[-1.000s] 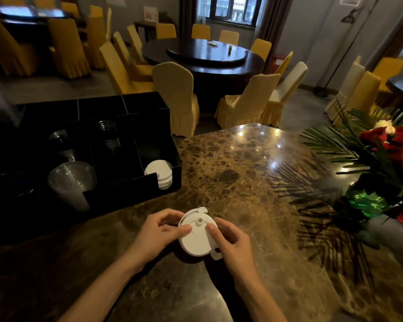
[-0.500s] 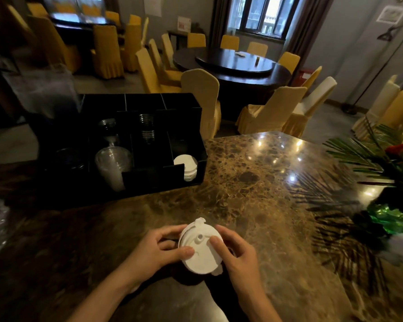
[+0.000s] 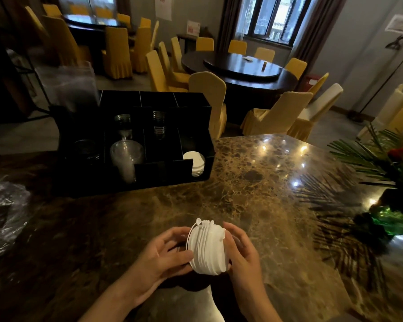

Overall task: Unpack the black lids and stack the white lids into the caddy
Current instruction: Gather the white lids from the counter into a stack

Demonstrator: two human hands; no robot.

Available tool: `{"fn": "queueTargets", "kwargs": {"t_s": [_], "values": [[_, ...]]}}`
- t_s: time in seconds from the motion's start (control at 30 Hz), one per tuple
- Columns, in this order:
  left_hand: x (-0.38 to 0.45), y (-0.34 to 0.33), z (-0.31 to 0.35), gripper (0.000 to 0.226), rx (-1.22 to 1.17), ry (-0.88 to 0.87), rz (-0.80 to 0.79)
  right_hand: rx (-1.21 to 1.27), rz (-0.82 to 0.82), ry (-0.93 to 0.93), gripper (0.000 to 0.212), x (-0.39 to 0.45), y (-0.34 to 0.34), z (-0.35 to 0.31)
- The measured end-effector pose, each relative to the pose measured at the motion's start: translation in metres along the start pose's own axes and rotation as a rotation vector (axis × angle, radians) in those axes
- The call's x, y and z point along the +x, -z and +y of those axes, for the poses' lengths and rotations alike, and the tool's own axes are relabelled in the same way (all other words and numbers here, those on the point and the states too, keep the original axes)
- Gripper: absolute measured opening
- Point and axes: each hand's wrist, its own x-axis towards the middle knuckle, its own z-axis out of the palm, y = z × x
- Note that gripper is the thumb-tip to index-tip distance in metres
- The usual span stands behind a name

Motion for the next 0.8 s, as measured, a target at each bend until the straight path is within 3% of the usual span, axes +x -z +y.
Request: {"fn": "queueTargets", "kwargs": {"t_s": [0.13, 0.4, 0.5, 0.57, 0.67, 0.8], "values": [[-0.006, -0.003, -0.006, 0.060, -0.056, 0.005, -0.013, -0.022, -0.033, -0.017, 0.018, -0.007, -0.004, 0.002], [-0.012, 0.006, -0.007, 0.053, -0.111, -0.010, -0.095, -0.185, -0.135, 0.006, 0.029, -0.019, -0.020, 0.003], [-0.015, 0.012, -0.002, 0.061, -0.020, -0.071, -0.116, -0.177, -0.275, -0.067, 0.059, -0.024, -0.024, -0.002], [-0.018, 0.017, 0.002, 0.068, 0.033, -0.113, -0.113, -0.268, -0.352, -0.019, 0.074, -0.027, -0.027, -0.004], [-0.021, 0.027, 0.009, 0.073, 0.103, -0.170, -0.094, -0.439, -0.396, 0.107, 0.079, -0.029, -0.035, -0.012], [-0.026, 0.043, 0.021, 0.086, 0.163, -0.225, -0.089, -0.457, -0.435, 0.153, 0.082, -0.027, -0.047, -0.023]]}}
